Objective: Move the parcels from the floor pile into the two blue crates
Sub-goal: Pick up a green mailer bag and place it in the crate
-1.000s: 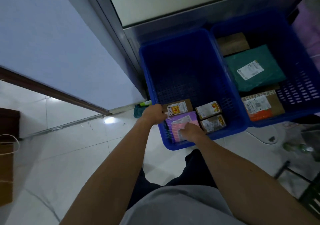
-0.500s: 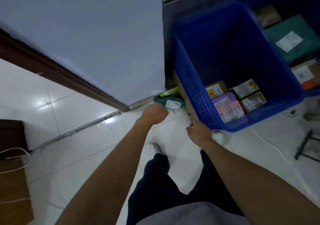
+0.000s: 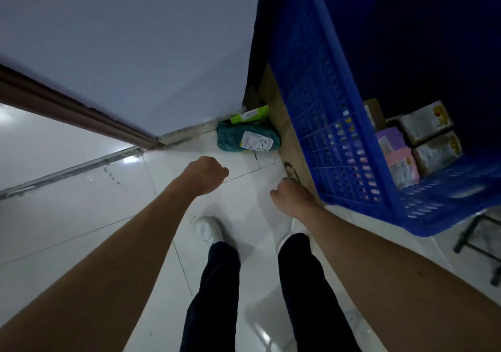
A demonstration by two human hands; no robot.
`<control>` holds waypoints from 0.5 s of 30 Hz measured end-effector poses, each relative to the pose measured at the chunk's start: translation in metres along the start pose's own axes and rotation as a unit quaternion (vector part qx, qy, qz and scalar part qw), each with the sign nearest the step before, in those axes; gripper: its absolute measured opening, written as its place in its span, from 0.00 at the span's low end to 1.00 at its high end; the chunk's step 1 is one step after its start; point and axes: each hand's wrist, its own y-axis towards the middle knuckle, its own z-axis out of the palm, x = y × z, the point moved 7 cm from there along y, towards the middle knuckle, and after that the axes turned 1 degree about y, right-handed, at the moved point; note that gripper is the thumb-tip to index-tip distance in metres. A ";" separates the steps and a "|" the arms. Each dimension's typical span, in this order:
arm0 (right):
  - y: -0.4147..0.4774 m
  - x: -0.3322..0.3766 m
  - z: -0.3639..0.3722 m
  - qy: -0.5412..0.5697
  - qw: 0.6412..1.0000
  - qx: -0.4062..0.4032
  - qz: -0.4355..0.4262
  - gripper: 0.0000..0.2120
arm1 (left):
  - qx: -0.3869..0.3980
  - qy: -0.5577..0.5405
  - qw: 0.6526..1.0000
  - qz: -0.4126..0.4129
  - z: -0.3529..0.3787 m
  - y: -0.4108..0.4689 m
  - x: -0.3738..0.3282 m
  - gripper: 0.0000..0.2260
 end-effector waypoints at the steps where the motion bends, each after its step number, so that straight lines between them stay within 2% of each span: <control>1: 0.020 -0.001 0.006 -0.005 1.000 0.002 0.002 0.13 | -0.004 -0.006 1.000 -0.009 0.004 0.016 0.008 0.16; 5: 0.100 -0.004 0.020 0.038 0.998 -0.025 0.035 0.22 | -0.030 -0.036 0.998 -0.035 0.016 0.088 0.037 0.16; 10: 0.194 -0.009 0.037 0.082 0.995 -0.032 0.045 0.27 | -0.045 -0.062 0.996 -0.037 0.034 0.177 0.064 0.12; 12: 0.228 -0.011 0.040 0.140 0.985 -0.059 0.076 0.29 | -0.053 -0.068 0.995 -0.041 0.044 0.209 0.073 0.17; 15: 0.281 -0.009 0.049 0.201 0.968 -0.110 0.106 0.27 | -0.049 -0.084 0.994 -0.044 0.064 0.253 0.084 0.25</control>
